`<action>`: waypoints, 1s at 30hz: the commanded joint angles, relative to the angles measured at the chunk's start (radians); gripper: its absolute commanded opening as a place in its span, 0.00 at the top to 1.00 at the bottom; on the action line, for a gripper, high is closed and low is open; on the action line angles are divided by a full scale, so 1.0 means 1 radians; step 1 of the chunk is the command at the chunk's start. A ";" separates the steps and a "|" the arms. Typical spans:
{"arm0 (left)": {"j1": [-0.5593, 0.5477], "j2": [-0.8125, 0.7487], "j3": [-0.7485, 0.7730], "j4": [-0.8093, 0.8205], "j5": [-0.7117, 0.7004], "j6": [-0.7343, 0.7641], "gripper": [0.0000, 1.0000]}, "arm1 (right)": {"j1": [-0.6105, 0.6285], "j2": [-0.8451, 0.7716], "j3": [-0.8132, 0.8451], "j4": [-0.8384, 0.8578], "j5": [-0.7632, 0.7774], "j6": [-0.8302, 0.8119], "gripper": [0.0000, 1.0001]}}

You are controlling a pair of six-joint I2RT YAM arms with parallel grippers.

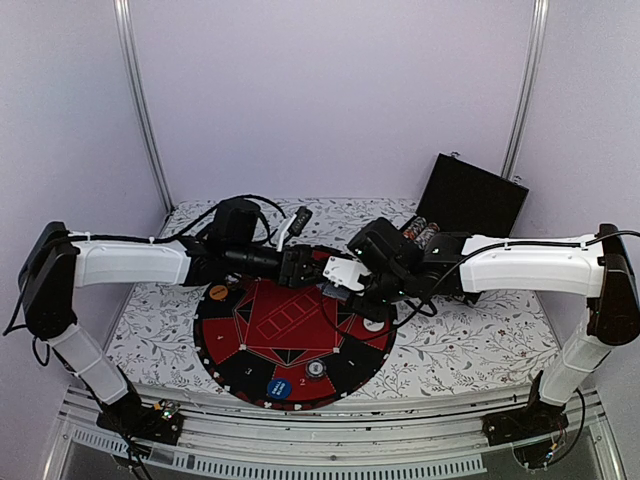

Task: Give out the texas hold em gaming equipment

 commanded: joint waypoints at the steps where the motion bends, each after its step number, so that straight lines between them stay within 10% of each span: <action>1: -0.007 0.023 0.036 -0.015 0.033 0.022 0.40 | 0.003 -0.001 0.035 0.030 -0.011 0.000 0.49; 18: 0.025 -0.015 0.002 -0.055 0.007 0.024 0.71 | 0.001 0.000 0.035 0.019 0.000 -0.005 0.51; 30: 0.032 -0.060 -0.022 -0.059 0.038 0.034 0.66 | 0.001 0.010 0.048 0.014 -0.002 -0.009 0.52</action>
